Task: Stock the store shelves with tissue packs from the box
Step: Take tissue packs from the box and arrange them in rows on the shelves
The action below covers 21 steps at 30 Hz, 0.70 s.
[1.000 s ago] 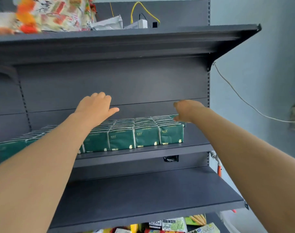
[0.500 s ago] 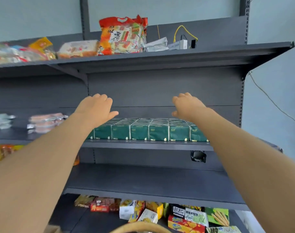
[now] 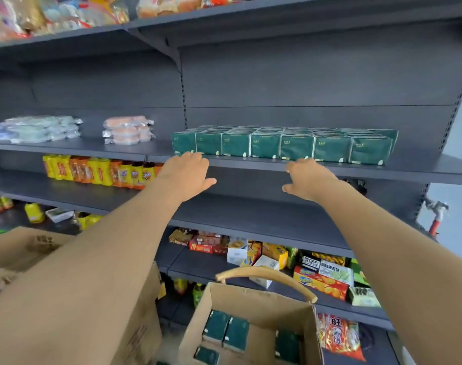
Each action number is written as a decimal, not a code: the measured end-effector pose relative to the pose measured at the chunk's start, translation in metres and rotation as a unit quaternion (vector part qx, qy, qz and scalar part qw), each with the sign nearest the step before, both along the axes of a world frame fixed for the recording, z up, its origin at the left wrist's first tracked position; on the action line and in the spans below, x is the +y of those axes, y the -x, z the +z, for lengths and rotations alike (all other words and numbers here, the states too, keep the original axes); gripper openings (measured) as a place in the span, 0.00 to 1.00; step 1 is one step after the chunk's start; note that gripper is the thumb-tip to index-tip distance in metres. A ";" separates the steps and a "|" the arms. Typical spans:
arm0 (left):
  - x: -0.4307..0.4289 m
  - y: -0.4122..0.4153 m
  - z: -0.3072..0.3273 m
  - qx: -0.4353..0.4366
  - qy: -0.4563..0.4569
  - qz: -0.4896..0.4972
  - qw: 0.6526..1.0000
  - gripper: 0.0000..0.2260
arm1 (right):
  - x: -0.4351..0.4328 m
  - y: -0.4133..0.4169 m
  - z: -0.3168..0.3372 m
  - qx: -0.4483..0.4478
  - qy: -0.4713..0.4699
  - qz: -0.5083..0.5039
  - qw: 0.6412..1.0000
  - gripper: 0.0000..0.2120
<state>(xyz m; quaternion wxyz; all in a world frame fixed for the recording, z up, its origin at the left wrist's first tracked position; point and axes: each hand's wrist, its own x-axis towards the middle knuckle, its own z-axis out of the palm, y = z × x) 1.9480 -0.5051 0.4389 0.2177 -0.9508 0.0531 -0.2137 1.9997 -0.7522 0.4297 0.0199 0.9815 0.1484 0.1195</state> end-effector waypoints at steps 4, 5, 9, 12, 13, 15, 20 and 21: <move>0.025 -0.046 -0.050 0.036 0.017 -0.021 0.999 0.22 | 0.026 -0.036 -0.054 0.064 0.005 -0.020 0.998 0.24; 0.032 -0.060 -0.065 0.048 0.023 -0.027 0.998 0.22 | 0.033 -0.047 -0.068 0.079 0.006 -0.028 0.996 0.24; 0.068 -0.118 -0.127 0.118 0.053 -0.044 0.991 0.21 | 0.059 -0.092 -0.129 0.145 0.017 -0.075 0.986 0.24; 0.092 -0.156 -0.175 0.183 0.071 -0.065 0.978 0.21 | 0.076 -0.119 -0.175 0.194 0.013 -0.113 0.974 0.24; 0.098 -0.167 -0.191 0.204 0.075 -0.073 0.974 0.21 | 0.082 -0.125 -0.191 0.209 0.013 -0.122 0.970 0.24; 0.108 -0.187 -0.221 0.239 0.075 -0.082 0.965 0.22 | 0.091 -0.135 -0.223 0.240 0.010 -0.138 0.961 0.24; 0.111 -0.211 -0.298 0.327 0.073 -0.105 0.936 0.21 | 0.100 -0.140 -0.308 0.321 -0.002 -0.160 0.933 0.24; 0.109 -0.213 -0.313 0.343 0.078 -0.110 0.930 0.21 | 0.100 -0.138 -0.324 0.337 -0.001 -0.164 0.927 0.25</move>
